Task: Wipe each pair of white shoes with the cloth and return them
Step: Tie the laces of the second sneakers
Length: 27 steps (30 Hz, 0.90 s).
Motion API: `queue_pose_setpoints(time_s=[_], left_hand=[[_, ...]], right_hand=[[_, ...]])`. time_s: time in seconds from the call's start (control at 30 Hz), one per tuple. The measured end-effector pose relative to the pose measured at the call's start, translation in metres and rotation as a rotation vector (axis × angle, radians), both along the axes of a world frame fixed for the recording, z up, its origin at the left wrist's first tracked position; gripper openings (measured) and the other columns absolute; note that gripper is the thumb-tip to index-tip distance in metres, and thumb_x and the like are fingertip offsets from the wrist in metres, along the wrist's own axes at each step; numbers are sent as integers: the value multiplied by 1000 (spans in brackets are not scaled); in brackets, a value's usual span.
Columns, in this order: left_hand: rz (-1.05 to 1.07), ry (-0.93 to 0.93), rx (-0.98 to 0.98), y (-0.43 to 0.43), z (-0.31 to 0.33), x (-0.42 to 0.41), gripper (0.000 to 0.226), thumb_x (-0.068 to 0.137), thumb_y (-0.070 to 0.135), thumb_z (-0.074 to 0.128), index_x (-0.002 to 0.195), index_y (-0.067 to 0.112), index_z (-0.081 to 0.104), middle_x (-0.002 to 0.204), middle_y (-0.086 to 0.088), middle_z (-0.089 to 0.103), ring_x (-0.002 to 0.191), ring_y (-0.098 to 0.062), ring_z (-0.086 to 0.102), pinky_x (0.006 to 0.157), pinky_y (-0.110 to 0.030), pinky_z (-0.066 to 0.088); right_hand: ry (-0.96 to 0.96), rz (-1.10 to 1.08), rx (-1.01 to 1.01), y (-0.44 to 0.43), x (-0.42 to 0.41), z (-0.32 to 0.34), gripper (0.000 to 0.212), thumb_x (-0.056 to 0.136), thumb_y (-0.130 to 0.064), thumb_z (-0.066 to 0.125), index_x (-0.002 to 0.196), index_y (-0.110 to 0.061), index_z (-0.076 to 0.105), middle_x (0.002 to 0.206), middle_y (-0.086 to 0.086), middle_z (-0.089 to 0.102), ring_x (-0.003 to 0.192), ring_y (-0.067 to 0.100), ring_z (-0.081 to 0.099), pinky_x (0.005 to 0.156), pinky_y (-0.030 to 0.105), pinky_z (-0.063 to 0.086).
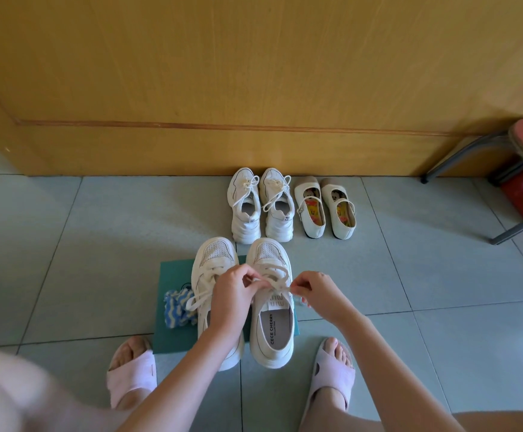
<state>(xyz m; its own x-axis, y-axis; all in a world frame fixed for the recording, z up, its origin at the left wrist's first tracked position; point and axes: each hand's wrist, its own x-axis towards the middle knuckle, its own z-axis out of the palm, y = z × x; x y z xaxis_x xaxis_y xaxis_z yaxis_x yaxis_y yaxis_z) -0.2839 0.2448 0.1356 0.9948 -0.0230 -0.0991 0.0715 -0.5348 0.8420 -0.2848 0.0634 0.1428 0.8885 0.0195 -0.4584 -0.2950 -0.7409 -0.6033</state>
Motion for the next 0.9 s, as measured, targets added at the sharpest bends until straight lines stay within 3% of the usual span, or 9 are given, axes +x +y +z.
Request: queue_pose_setpoints(time_s=[0.2, 0.33, 0.47, 0.63, 0.73, 0.9], left_hand=[[113, 111, -224, 3, 4, -8, 14, 77, 12, 75, 78, 2, 65, 63, -3, 68, 55, -8, 66, 51, -20, 54], [155, 156, -283, 4, 4, -10, 12, 80, 10, 72, 78, 2, 63, 64, -6, 69, 54, -14, 68, 52, -27, 56], [168, 185, -339, 8, 2, -14, 10, 81, 10, 72, 79, 4, 64, 67, -8, 69, 58, -18, 69, 55, -26, 56], [85, 213, -290, 12, 4, -17, 6, 81, 14, 72, 83, 8, 71, 68, -5, 71, 62, -13, 69, 57, -20, 55], [104, 209, -279, 12, 5, -15, 3, 84, 9, 69, 82, 7, 70, 69, -5, 71, 60, -13, 69, 57, -24, 57], [129, 212, -297, 11, 7, -16, 7, 88, 7, 62, 83, 7, 66, 72, -3, 70, 58, -14, 69, 54, -25, 57]], right_hand=[[-61, 100, -169, 0, 3, 1, 16, 95, -18, 52, 94, -5, 61, 89, 1, 58, 68, 8, 51, 55, 11, 37], [-74, 113, -189, 3, 0, 2, 15, 94, -23, 54, 88, -10, 58, 83, -2, 56, 66, 10, 49, 54, 12, 36], [-27, -39, -24, 3, -4, 4, 17, 88, -22, 63, 74, -15, 56, 66, -6, 55, 55, 6, 47, 51, 9, 37], [59, -204, 132, 6, -4, 10, 17, 87, -21, 65, 72, -15, 59, 59, -1, 60, 44, 5, 51, 47, 12, 42], [53, -142, 50, 6, -6, 10, 20, 87, -18, 64, 69, -16, 55, 58, -2, 59, 40, 0, 49, 44, 10, 41], [9, -27, -142, 2, -3, 14, 15, 87, -12, 60, 74, -16, 55, 68, -2, 57, 53, 8, 49, 53, 16, 44]])
